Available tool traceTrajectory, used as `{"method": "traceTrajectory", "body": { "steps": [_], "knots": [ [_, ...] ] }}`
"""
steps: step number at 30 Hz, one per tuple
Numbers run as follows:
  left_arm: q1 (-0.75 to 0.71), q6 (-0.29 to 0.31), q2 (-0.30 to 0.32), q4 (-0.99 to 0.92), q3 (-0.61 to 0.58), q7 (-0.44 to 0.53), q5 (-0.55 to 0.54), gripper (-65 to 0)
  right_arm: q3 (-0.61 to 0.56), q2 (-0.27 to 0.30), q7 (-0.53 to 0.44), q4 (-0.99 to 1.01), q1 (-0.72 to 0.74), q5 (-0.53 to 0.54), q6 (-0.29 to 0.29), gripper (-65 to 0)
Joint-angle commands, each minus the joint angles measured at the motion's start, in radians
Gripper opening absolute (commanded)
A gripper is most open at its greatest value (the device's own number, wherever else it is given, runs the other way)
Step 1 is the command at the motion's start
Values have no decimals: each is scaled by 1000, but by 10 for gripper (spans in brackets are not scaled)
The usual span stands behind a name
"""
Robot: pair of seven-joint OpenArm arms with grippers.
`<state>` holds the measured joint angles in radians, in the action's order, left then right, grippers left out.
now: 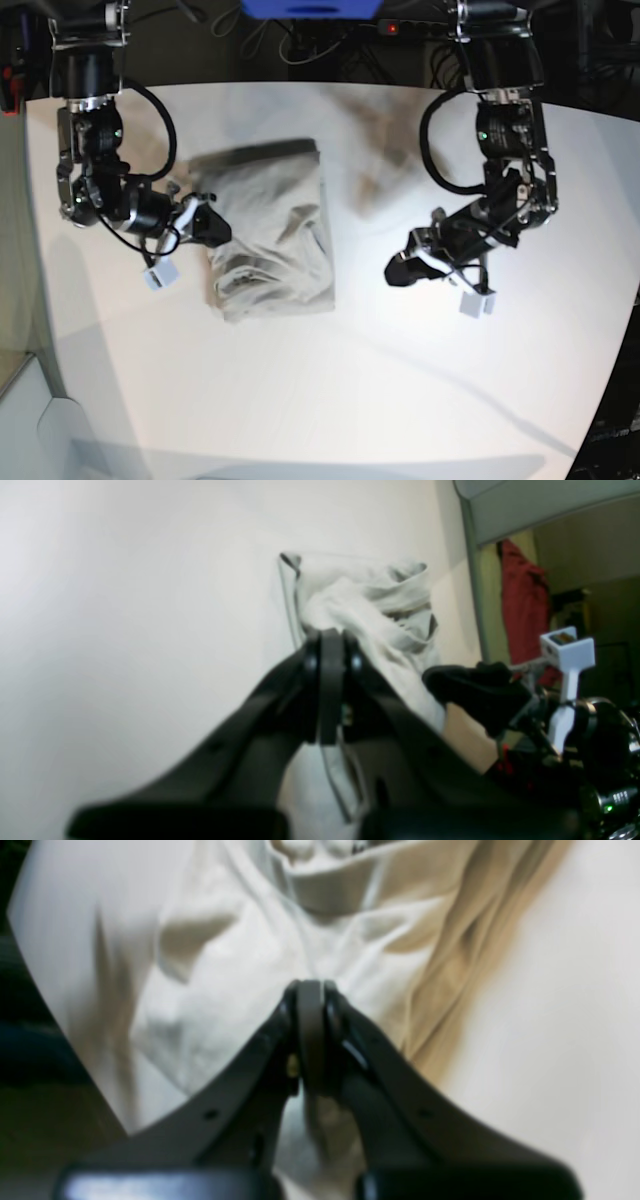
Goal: Layout the t-shirt on the table in an organized manner, then fold the t-shirt properly
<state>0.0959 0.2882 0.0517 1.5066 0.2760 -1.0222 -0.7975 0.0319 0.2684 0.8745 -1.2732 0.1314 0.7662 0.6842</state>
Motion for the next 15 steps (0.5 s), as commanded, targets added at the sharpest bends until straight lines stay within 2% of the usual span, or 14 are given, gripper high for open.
{"method": "traceTrajectory", "body": {
  "steps": [1,5,9,15],
  "knots": [
    [12,4,7,30,2,15,-24,-649,4,9,-19,7,9,9,14,-650],
    [-14,4,38,56,2,15,-26,-649,9,10,-15,3,6,11,14,-650],
    [-22,4,47,88,6,7,-27,-649,12,12,-1,-124,-5,16,14,-650],
    [-68,4,38,199,45,4,-27,-649,73,21,137,-402,-62,12,14,-650]
  ]
}}
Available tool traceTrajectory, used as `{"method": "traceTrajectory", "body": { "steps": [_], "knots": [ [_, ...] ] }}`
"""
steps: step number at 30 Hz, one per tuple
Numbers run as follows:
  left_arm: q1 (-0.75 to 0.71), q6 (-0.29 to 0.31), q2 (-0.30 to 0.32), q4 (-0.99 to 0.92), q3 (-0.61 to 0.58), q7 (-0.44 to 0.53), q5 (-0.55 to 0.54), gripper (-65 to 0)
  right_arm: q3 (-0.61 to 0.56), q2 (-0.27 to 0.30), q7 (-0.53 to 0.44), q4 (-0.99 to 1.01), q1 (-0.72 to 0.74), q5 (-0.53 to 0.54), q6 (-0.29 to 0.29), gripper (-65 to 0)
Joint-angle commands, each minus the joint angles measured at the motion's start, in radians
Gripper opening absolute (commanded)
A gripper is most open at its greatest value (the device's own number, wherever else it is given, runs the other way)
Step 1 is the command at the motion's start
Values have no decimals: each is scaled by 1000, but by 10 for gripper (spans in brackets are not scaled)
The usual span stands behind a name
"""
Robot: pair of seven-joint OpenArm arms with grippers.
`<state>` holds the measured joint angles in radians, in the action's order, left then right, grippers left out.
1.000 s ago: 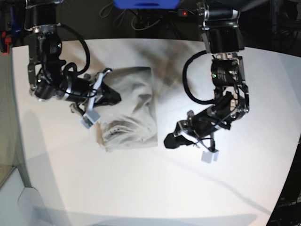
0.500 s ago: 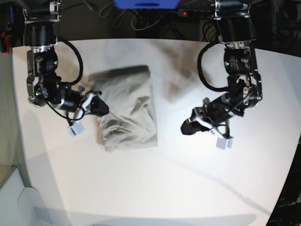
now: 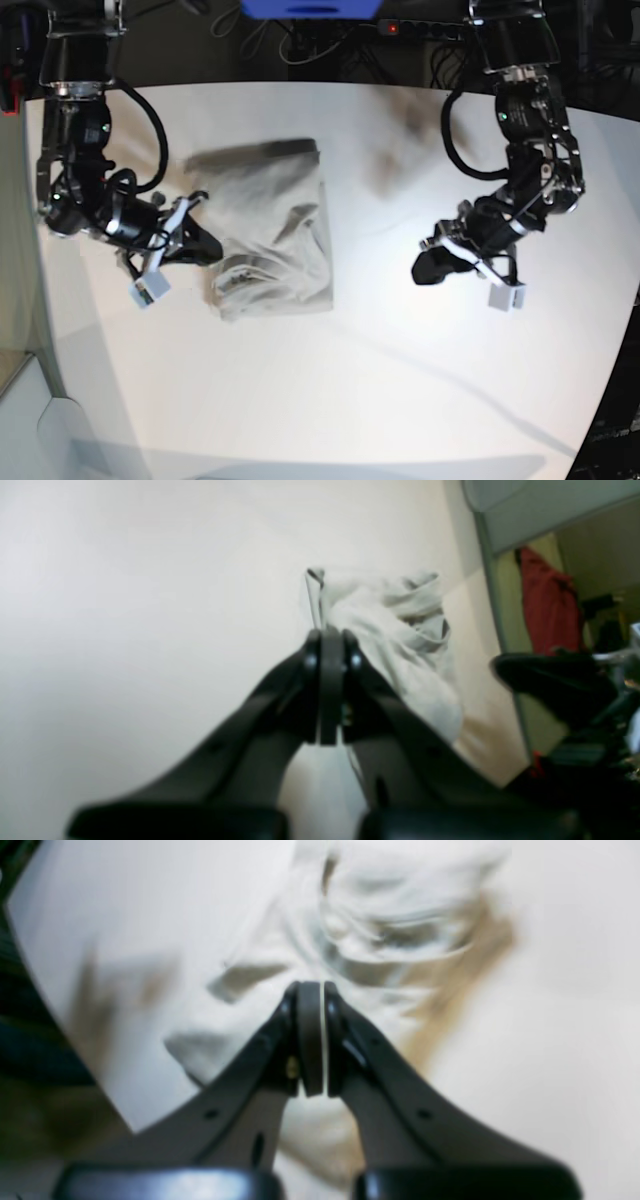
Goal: Layout the t-shirt on the table in an organized manner, then fold the t-shirt properly
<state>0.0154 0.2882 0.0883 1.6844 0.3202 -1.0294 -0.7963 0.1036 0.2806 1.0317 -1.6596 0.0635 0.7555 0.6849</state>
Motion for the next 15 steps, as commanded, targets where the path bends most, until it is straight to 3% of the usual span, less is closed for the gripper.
{"method": "traceTrajectory", "body": {
  "steps": [1,9,15],
  "knots": [
    [-2,4,1,38,3,11,-28,-649,9,7,-1,-50,-6,23,13,-650],
    [-183,4,9,208,6,4,-18,-649,100,9,40,-322,-235,22,13,-650],
    [-306,3,8,305,36,-75,-18,-649,143,12,37,-356,-400,23,13,-650]
  ]
}}
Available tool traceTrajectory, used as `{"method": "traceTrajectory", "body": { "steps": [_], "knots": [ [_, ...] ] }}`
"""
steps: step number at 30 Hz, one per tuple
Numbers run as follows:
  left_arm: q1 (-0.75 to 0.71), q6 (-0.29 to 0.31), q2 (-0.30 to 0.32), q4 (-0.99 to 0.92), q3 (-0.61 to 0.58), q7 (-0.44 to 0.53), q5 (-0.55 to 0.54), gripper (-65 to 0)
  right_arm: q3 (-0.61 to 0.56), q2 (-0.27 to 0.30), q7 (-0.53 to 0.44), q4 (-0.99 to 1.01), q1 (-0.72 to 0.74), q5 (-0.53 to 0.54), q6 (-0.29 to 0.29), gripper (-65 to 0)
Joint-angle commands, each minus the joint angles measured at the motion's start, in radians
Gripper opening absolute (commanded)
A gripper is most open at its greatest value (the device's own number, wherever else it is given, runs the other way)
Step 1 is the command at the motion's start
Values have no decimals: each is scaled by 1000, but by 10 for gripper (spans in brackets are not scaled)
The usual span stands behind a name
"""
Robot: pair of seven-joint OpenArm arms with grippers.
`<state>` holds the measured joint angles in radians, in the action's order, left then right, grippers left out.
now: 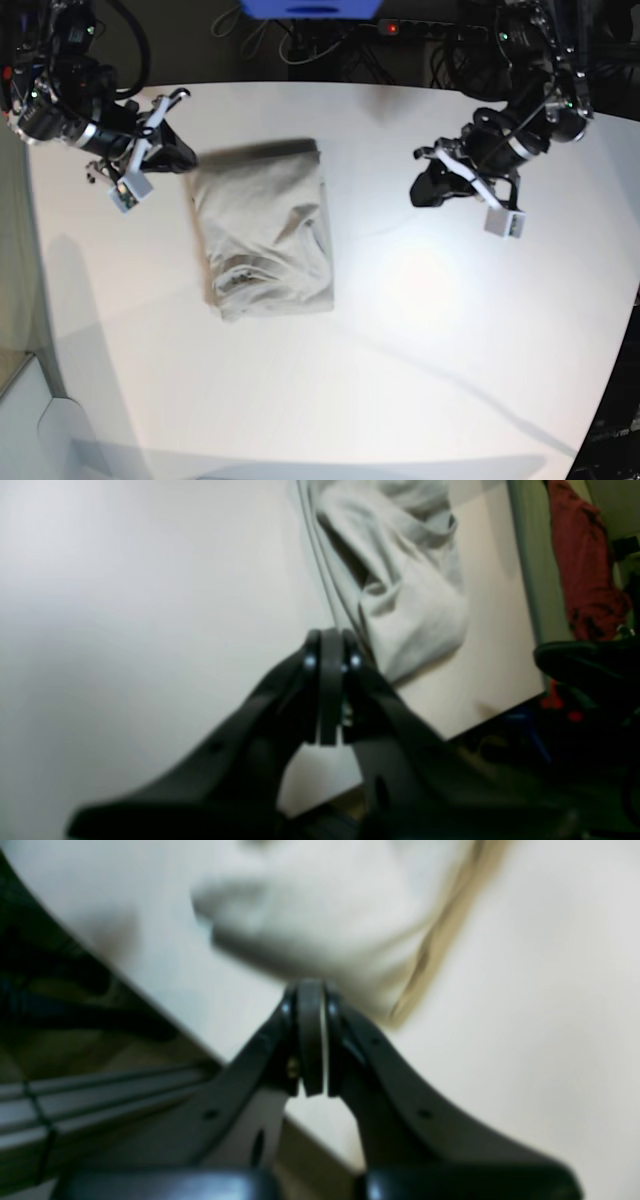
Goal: Layout the t-shirt on the table in an organized manner, then fold the t-shirt properly
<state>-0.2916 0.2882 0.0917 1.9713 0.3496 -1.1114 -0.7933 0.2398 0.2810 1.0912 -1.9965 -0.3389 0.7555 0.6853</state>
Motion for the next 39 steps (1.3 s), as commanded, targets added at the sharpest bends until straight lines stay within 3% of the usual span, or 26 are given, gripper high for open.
{"method": "traceTrajectory", "body": {
  "steps": [1,6,17,21,25,31,34,39],
  "knots": [
    [-21,3,0,27,22,-2,-22,-649,11,11,-23,-20,-21,23,13,-650],
    [-122,3,4,41,61,-17,-22,-649,20,31,-42,-22,-121,22,13,-650],
    [-317,3,23,46,61,-14,5,-649,16,74,-276,-22,-377,20,13,-650],
    [-398,3,30,44,53,57,74,-649,14,73,-352,-14,-455,-8,13,-650],
    [-482,13,26,33,45,162,206,-649,-44,24,-400,-8,-509,-185,13,-650],
    [-510,15,26,-135,-17,285,392,-649,-133,-110,-523,191,-521,-502,13,-650],
    [-507,15,32,-260,-60,374,441,-649,-141,-144,-606,303,-504,-569,13,-650],
    [-466,15,33,-496,-134,554,550,-649,-179,-164,-681,521,-440,-588,13,-650]
  ]
}}
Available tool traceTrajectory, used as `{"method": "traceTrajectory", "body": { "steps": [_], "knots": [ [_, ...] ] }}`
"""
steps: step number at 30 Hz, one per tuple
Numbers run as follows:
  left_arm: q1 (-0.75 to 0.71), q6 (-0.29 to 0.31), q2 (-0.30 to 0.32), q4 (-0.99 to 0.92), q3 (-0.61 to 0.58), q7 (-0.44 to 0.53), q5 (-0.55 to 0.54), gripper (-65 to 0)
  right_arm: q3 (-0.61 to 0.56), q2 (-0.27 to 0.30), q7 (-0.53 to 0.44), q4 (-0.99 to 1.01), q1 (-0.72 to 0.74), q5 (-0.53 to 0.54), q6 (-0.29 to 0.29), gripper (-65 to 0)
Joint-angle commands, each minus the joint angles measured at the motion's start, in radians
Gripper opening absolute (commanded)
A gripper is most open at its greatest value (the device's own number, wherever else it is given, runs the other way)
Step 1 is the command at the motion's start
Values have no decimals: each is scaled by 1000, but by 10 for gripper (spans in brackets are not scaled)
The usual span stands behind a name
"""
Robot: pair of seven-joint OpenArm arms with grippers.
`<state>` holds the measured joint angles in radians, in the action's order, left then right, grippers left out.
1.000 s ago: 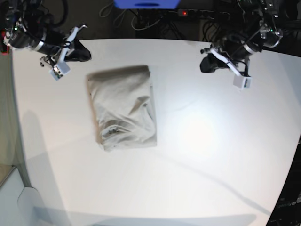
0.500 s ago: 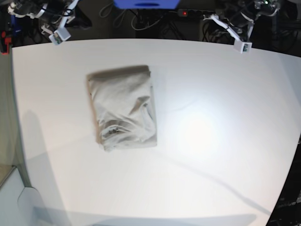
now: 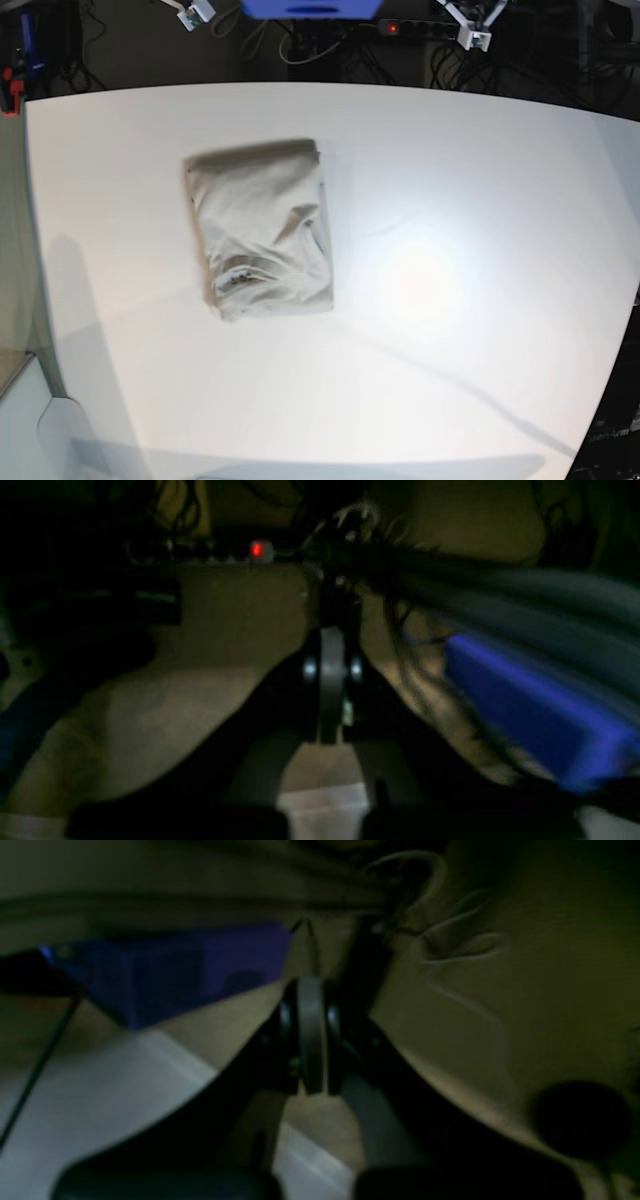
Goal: Layout the t-shirt on the table in an organized manner, then fold the t-shirt properly
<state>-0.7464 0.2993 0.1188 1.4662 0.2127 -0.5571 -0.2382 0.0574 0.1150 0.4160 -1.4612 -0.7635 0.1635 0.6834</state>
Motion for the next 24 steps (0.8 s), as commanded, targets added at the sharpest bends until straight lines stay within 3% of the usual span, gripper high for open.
{"method": "traceTrajectory", "body": {
  "steps": [1,9,18,24],
  "knots": [
    [3,4,6,-43,-5,22,13,-649,-6,2,-19,32,0,6,15,-650],
    [150,4,28,-424,-31,167,35,-649,-69,1,-208,452,146,6,15,-650],
    [364,-5,69,-905,-183,395,33,-649,-228,-8,-472,948,345,9,15,-650],
    [494,-7,72,-1168,-289,558,35,-648,-235,-31,-658,1249,470,11,15,-650]
  ]
}}
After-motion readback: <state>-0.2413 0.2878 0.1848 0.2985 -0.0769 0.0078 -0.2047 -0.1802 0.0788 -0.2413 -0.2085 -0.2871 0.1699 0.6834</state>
